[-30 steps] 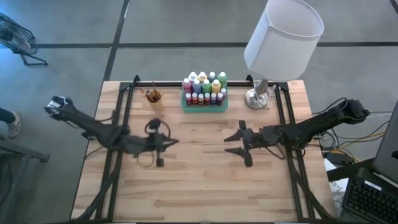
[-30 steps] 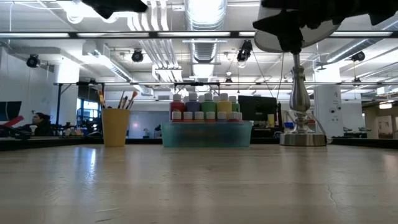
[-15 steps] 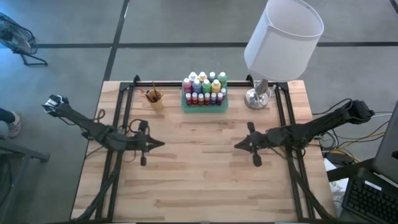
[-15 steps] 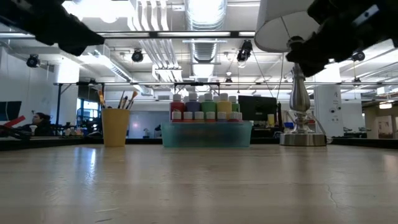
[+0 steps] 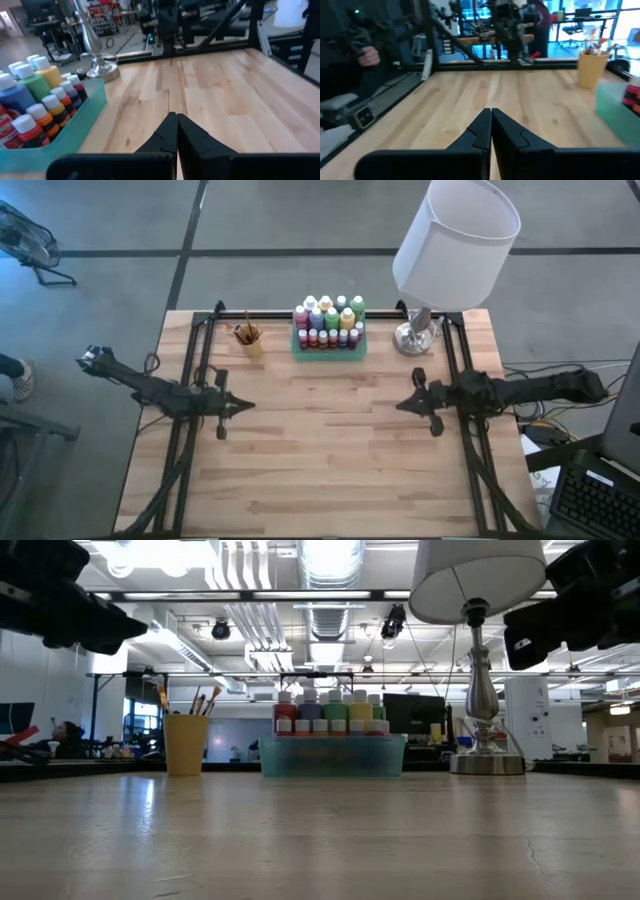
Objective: Pick & Place Paint Supplies
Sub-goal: Return to Home Position
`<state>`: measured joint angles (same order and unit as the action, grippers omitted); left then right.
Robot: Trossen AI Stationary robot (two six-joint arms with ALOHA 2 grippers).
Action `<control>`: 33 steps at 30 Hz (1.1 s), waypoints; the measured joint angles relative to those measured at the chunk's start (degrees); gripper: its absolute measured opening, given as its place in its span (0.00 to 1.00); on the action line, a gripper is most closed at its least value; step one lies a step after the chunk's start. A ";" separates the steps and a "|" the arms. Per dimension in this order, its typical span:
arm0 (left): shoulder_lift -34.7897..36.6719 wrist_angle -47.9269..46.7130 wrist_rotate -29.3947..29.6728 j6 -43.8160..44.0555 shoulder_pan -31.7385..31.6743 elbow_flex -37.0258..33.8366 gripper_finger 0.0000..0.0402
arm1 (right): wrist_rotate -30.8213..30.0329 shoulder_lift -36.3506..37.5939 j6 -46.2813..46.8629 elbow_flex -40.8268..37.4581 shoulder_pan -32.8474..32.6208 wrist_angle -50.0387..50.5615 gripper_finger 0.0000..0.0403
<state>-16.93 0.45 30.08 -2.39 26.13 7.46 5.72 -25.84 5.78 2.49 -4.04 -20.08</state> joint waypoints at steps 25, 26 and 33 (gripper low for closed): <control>5.88 1.49 -3.55 -1.18 -3.43 -6.25 0.07 | 9.13 1.19 0.00 -1.15 17.45 9.27 0.02; 5.88 1.49 -3.54 -1.18 -3.43 -6.25 0.07 | 9.13 1.19 0.02 -1.13 17.45 9.28 0.02; 5.88 1.44 -3.52 -1.18 -3.43 -6.25 0.07 | 9.13 1.19 0.03 -1.15 17.45 9.29 0.02</control>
<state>-11.05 1.89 26.57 -3.57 22.70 1.21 14.85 -24.65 5.81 1.34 13.41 -10.79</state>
